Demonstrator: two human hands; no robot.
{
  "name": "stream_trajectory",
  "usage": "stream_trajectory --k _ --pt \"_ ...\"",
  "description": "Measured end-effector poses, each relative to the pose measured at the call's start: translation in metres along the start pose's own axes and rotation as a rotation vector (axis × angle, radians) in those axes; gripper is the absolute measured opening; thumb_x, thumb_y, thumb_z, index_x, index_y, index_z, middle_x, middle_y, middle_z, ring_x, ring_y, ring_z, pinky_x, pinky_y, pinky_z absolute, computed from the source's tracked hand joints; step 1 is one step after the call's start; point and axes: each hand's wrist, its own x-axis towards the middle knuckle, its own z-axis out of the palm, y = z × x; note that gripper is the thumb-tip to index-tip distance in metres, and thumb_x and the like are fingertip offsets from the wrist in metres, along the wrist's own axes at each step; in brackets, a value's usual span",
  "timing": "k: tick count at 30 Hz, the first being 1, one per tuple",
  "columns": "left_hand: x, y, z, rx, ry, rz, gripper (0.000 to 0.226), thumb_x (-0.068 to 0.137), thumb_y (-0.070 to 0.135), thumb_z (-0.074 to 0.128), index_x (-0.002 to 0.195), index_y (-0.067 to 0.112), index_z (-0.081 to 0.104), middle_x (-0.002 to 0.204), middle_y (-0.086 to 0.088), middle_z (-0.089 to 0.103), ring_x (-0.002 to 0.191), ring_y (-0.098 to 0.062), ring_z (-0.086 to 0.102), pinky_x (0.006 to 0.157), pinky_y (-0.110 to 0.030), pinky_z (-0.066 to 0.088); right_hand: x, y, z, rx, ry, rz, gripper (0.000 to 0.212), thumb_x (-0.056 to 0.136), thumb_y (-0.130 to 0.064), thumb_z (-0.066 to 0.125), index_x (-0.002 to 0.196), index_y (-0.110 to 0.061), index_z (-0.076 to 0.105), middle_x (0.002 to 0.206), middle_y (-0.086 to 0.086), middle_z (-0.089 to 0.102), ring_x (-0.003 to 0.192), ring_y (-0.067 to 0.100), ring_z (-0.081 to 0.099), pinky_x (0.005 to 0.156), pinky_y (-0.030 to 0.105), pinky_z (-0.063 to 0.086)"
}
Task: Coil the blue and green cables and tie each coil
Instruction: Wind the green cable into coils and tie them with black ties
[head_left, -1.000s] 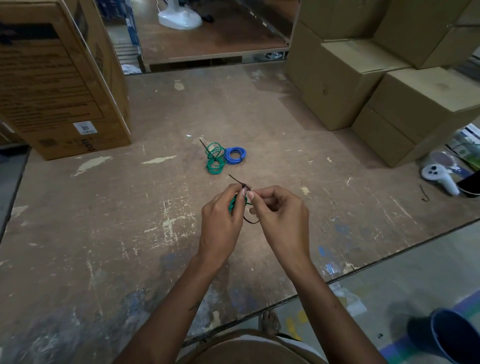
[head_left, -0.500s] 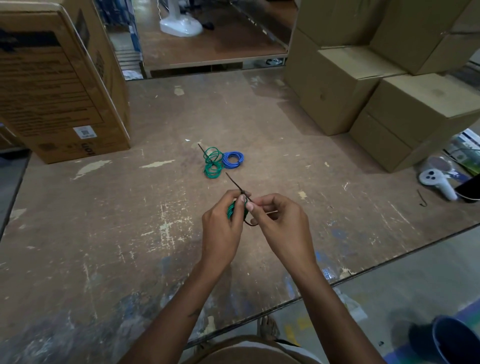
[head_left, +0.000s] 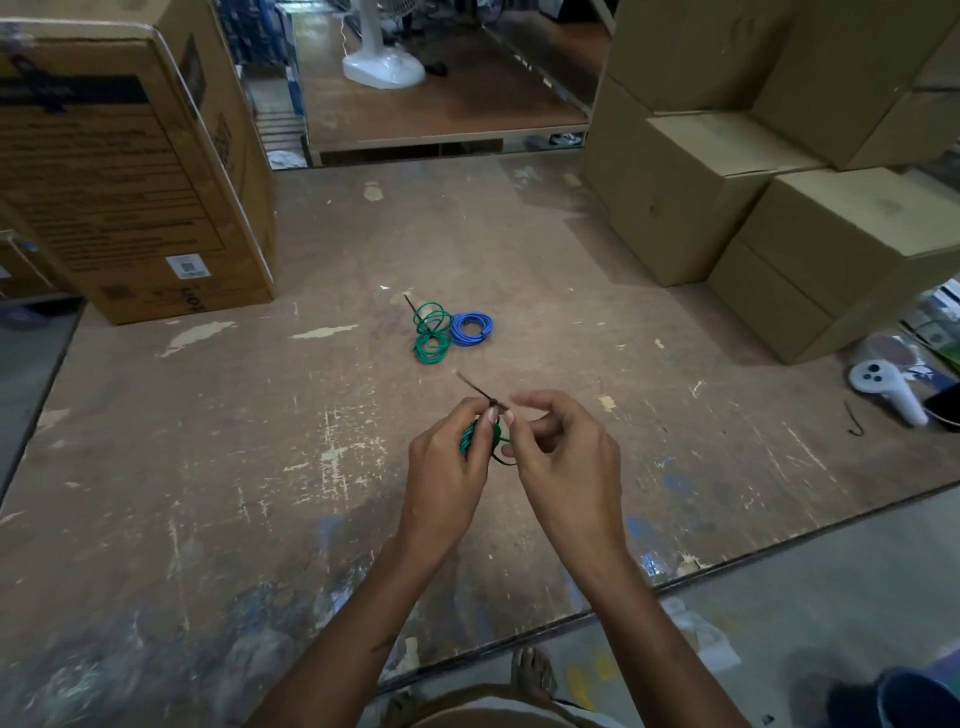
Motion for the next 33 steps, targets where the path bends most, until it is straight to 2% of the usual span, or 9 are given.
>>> stream_trajectory --k 9,12,15,17,24,26,29,30,33 --pt "-0.01 0.008 0.009 0.032 -0.025 0.046 0.012 0.107 0.016 0.058 0.11 0.017 0.069 0.084 0.005 0.07 0.072 -0.009 0.064 0.065 -0.026 0.047 0.001 0.008 0.002 -0.188 0.084 -0.213 0.005 0.097 -0.021 0.074 0.1 -0.022 0.078 0.091 -0.008 0.068 0.076 0.005 0.069 0.074 0.037 0.059" --pt "-0.01 0.01 0.012 0.013 -0.029 0.03 0.014 0.108 0.017 0.056 0.112 0.019 0.07 0.084 0.004 0.071 0.073 -0.013 0.068 0.066 -0.035 0.053 0.005 0.011 -0.001 -0.171 0.057 -0.184 0.008 0.097 -0.025 0.074 0.105 -0.025 0.077 0.09 -0.011 0.071 0.08 0.005 0.07 0.077 0.036 0.059" --pt "-0.004 0.008 0.011 -0.004 -0.006 -0.012 0.015 0.108 0.02 0.055 0.11 0.021 0.07 0.087 0.005 0.074 0.075 -0.014 0.071 0.067 -0.04 0.055 0.008 0.01 -0.01 -0.041 -0.051 -0.043 0.02 0.095 -0.037 0.078 0.114 -0.03 0.075 0.078 -0.017 0.075 0.08 -0.003 0.072 0.076 0.019 0.056" --pt "0.0 0.008 0.011 0.013 0.016 -0.017 0.014 0.108 0.021 0.056 0.108 0.02 0.07 0.084 0.005 0.073 0.073 -0.014 0.069 0.066 -0.039 0.054 0.012 0.01 -0.014 0.014 -0.076 0.01 0.015 0.093 -0.042 0.079 0.104 -0.032 0.077 0.077 -0.019 0.076 0.078 -0.008 0.071 0.069 0.012 0.052" --pt "0.004 0.012 0.015 0.167 -0.043 0.139 0.012 0.104 0.008 0.061 0.11 0.011 0.071 0.087 0.001 0.072 0.076 -0.008 0.061 0.071 -0.007 0.039 0.026 0.017 -0.017 -0.032 -0.039 -0.02 0.006 0.095 -0.03 0.078 0.09 -0.027 0.079 0.072 -0.017 0.076 0.072 -0.005 0.071 0.07 0.022 0.056" --pt "0.007 0.013 0.013 0.142 -0.066 0.135 0.013 0.105 0.009 0.061 0.111 0.012 0.071 0.087 0.004 0.072 0.077 -0.006 0.062 0.072 -0.005 0.038 0.03 0.02 -0.02 0.02 -0.081 0.014 0.006 0.093 -0.033 0.079 0.095 -0.027 0.079 0.072 -0.014 0.077 0.073 -0.003 0.073 0.074 0.027 0.058" --pt "0.012 0.012 0.011 0.108 -0.113 0.128 0.013 0.106 0.013 0.06 0.112 0.016 0.071 0.087 0.011 0.072 0.076 -0.003 0.064 0.07 -0.012 0.043 0.041 0.026 -0.02 0.162 -0.211 0.08 0.013 0.098 -0.035 0.074 0.106 -0.026 0.078 0.072 -0.009 0.076 0.075 0.003 0.074 0.078 0.036 0.061" --pt "0.012 0.012 0.011 0.102 -0.129 0.125 0.014 0.106 0.015 0.06 0.114 0.017 0.072 0.089 0.011 0.072 0.077 -0.001 0.065 0.071 -0.013 0.044 0.045 0.027 -0.02 0.175 -0.251 0.074 0.014 0.102 -0.033 0.07 0.105 -0.024 0.079 0.071 -0.012 0.075 0.072 0.0 0.071 0.075 0.034 0.06" --pt "0.014 0.012 0.012 0.055 -0.161 0.09 0.018 0.107 0.019 0.06 0.12 0.018 0.073 0.098 0.009 0.075 0.084 -0.003 0.068 0.075 -0.019 0.049 0.058 0.026 -0.025 0.241 -0.335 0.105 0.015 0.104 -0.021 0.067 0.1 -0.017 0.081 0.064 -0.02 0.069 0.062 -0.007 0.06 0.064 0.013 0.047"
